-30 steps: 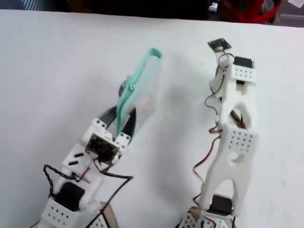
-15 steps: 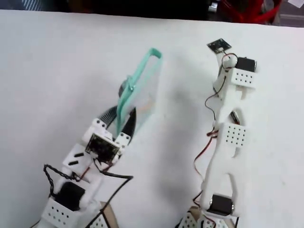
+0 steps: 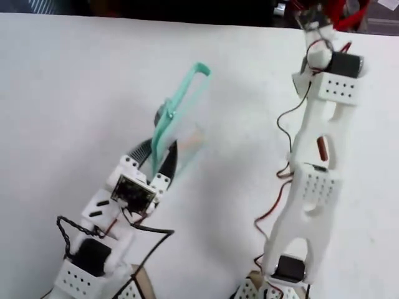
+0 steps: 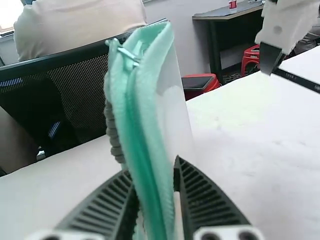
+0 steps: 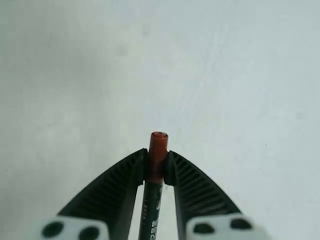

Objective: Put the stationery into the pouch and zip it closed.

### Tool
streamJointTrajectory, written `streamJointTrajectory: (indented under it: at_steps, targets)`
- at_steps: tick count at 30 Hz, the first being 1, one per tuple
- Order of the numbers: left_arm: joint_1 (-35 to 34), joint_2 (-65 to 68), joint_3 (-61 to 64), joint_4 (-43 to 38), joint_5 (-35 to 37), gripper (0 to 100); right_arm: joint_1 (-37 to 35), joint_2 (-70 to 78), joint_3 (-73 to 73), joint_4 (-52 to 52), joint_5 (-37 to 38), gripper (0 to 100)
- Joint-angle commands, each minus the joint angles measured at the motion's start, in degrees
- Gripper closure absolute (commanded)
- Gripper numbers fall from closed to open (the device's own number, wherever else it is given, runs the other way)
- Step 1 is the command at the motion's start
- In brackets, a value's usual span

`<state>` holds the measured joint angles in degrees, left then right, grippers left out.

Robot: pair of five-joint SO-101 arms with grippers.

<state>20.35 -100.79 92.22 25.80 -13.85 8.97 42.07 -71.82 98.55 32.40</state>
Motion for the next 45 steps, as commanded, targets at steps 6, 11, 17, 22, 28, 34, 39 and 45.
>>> streamJointTrajectory:
  at_steps: [6,11,17,22,28,34,39,45]
  targets:
    - [-0.57,0.40,-0.35,-0.44,-0.70,90,-11.56,-51.91,39.21,0.22,-0.70,98.1]
    - [-0.57,0.40,-0.26,-0.26,-0.70,90,-20.44,-71.34,56.44,-4.00,-1.58,98.1]
    - [-0.57,0.48,-0.26,0.00,-0.70,90,-21.49,-90.42,79.74,-22.55,-8.97,98.1]
    - [-0.40,0.48,-0.26,0.09,-0.70,90,-26.07,-101.85,86.51,-35.47,-9.32,98.1]
    - [-0.04,0.48,-0.18,0.09,-0.70,90,-34.07,-103.52,85.98,-55.96,-9.32,98.1]
    - [0.04,0.48,0.26,0.00,-0.70,90,-39.52,-96.84,85.54,-73.01,-9.41,98.1]
    - [0.04,0.48,0.53,-0.26,-0.70,90,-41.98,-88.22,85.63,-79.34,-9.41,98.1]
    - [0.04,0.48,0.53,-0.35,-0.70,90,-45.67,-82.86,83.78,-80.57,-9.41,98.1]
